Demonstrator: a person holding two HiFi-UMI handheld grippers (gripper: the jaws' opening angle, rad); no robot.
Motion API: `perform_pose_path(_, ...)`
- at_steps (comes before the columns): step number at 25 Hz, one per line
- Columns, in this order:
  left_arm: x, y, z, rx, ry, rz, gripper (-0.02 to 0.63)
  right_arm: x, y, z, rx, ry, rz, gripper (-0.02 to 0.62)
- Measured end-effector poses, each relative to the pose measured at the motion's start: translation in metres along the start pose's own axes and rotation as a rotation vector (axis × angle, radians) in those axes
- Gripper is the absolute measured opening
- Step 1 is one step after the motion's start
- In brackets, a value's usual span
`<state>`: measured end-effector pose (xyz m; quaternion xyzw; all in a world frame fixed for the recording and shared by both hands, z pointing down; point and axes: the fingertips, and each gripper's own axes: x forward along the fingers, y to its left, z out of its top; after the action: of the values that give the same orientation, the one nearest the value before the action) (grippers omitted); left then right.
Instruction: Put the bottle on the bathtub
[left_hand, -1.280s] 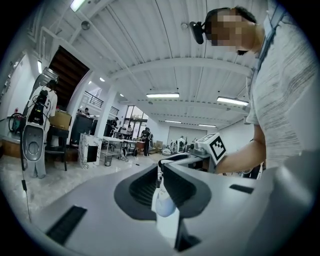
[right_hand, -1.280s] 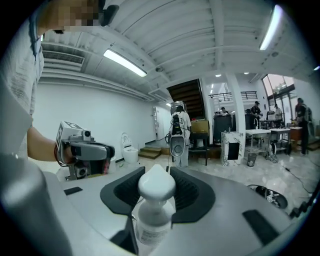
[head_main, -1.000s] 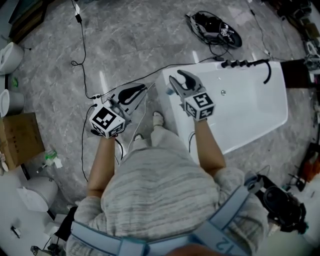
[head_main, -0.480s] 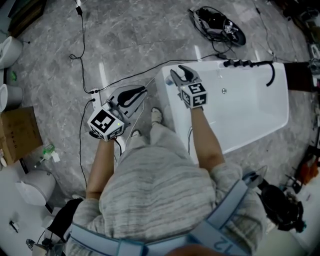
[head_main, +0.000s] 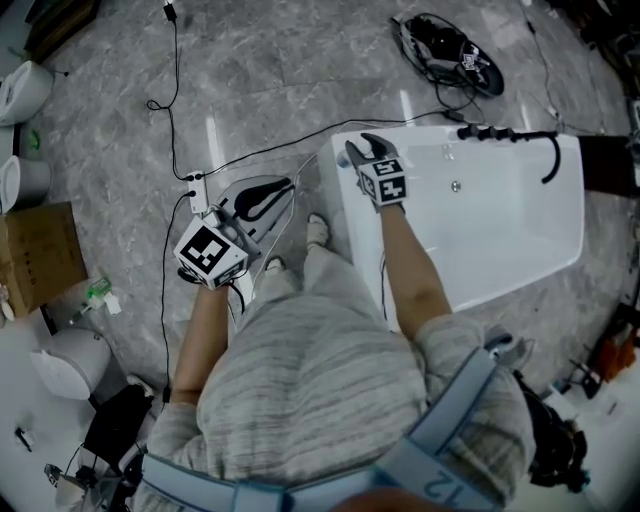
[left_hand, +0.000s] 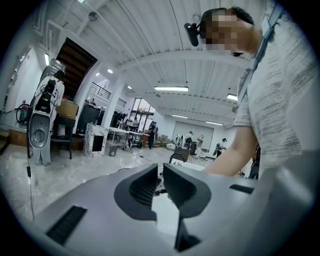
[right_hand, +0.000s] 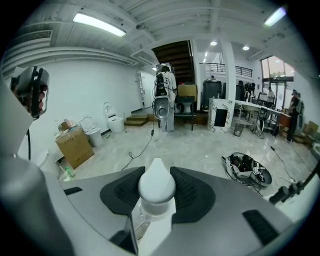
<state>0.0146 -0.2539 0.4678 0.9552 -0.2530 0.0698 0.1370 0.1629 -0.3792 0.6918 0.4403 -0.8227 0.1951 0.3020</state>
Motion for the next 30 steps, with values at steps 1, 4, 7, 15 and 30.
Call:
perform_pose_path(1, 0.001, 0.001, -0.002, -0.002, 0.008, 0.003, 0.018, 0.004, -0.001, -0.002, -0.005, 0.008, 0.002, 0.159)
perform_pose_path(4, 0.006, 0.002, -0.007, -0.011, 0.016, 0.007, 0.018, 0.015, -0.004, -0.005, -0.013, 0.020, 0.002, 0.160)
perform_pose_path(7, 0.014, 0.002, -0.008, -0.024, 0.008, 0.005, 0.018, 0.023, -0.007, -0.006, -0.023, 0.025, 0.006, 0.158)
perform_pose_path(15, 0.047, 0.015, -0.015, -0.035, 0.018, -0.007, 0.018, 0.043, -0.021, -0.011, -0.016, 0.040, 0.012, 0.158)
perform_pose_path(30, 0.064, 0.017, -0.019, -0.059, 0.038, -0.015, 0.018, 0.065, -0.031, -0.028, -0.017, 0.129, -0.012, 0.160)
